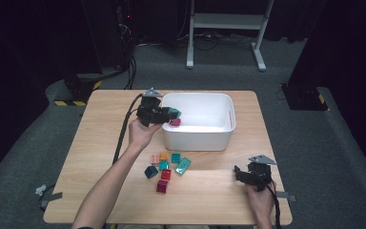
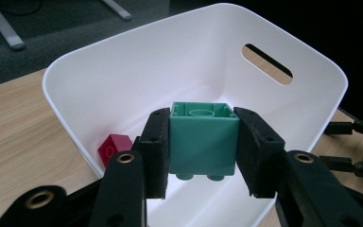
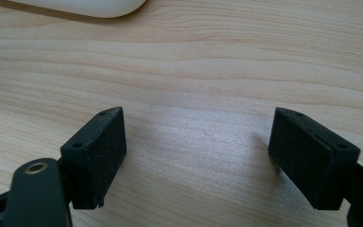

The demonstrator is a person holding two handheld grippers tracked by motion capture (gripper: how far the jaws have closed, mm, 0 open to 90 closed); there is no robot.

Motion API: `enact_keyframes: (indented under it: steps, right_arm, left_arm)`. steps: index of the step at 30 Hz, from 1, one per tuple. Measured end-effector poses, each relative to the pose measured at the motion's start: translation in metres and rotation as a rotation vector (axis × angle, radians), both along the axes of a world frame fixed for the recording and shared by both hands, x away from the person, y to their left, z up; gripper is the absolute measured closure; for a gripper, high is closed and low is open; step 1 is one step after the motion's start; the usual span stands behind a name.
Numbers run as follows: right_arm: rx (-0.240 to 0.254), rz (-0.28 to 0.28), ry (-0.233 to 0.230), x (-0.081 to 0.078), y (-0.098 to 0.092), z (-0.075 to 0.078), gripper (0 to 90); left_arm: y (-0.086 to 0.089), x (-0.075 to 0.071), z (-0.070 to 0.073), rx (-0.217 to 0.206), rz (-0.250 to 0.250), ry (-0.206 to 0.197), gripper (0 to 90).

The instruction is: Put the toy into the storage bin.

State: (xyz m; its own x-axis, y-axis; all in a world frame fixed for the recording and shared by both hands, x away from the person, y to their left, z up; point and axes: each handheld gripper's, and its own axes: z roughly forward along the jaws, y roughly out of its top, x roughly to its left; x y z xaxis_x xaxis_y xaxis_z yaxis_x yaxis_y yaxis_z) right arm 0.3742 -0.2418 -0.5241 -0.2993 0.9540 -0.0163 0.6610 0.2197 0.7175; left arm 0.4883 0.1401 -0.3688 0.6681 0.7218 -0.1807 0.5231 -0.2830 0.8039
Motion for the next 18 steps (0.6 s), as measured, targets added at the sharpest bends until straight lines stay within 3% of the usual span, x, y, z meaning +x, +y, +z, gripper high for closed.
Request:
enact_keyframes:
  steps: [18]
  right_arm:
    - [0.0,0.0,0.0,0.0,0.0,0.0,19.7]
  left_arm:
    - [-0.018,0.011,-0.017,0.047,-0.006,0.02,58.3]
